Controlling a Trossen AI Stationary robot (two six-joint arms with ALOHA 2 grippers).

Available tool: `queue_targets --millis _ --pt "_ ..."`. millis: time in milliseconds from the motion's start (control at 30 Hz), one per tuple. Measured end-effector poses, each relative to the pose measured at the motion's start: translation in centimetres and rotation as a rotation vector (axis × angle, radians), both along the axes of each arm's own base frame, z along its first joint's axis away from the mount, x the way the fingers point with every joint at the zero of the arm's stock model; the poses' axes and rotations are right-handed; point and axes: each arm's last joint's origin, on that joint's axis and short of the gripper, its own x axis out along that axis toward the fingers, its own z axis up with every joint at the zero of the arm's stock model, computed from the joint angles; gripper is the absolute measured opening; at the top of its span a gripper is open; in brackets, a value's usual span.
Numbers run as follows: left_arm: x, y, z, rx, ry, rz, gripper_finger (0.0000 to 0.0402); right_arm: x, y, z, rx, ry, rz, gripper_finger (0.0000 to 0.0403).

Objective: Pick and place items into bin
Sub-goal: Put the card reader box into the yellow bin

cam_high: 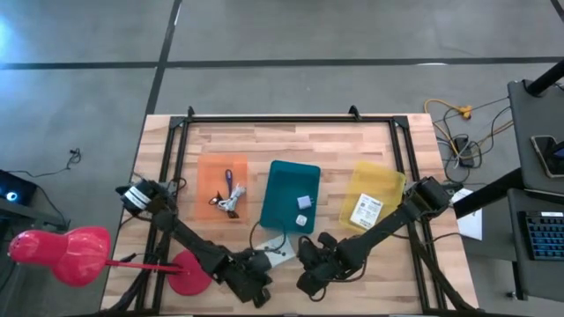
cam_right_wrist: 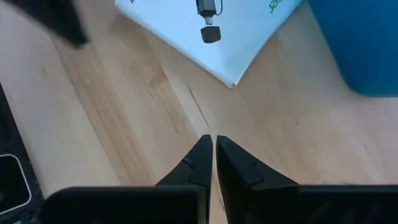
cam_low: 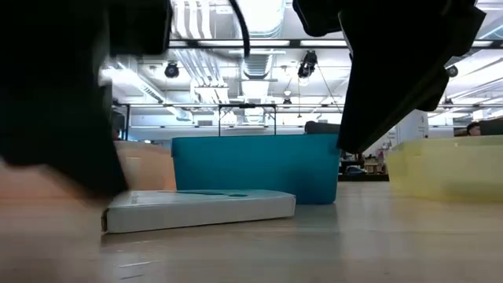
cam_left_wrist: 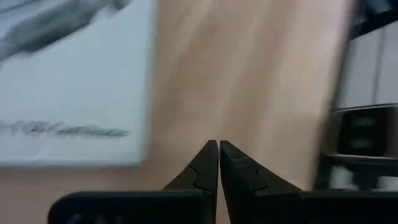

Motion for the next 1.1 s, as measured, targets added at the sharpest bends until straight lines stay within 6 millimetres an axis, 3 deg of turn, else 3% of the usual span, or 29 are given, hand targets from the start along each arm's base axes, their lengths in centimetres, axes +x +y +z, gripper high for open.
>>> queue_targets --millis 167,267,500,767,867,1000,1100 --pt "-1.0 -0.5 4.6 0.243 -0.224 0.124 0.0000 0.0 0.0 0.0 0.012 0.000 -0.022 0.0013" --pt "-1.3 0.7 3.2 0.407 -0.127 0.142 0.0000 0.0 0.0 0.0 0.014 -0.001 -0.026 0.0013" --pt "-0.5 1.0 0.0 0.493 0.002 -0.021 0.0000 0.0 0.0 0.0 0.014 0.000 -0.028 0.0013" --pt "0.4 -0.1 -1.1 0.370 -0.029 -0.101 0.0000 -0.1 0.0 -0.1 0.005 0.006 -0.017 0.0013" --pt "1.0 -0.9 -0.6 0.251 -0.083 -0.171 0.0000 -0.1 0.0 -0.1 -0.006 0.009 0.003 0.0013" --pt "1.4 -1.6 1.3 0.153 -0.203 -0.209 0.0000 -0.2 0.0 -0.1 -0.012 0.015 0.018 0.0013" --pt "1.1 -1.3 3.9 0.214 -0.291 -0.141 0.0000 -0.2 0.0 -0.1 -0.013 0.018 0.019 0.0013"
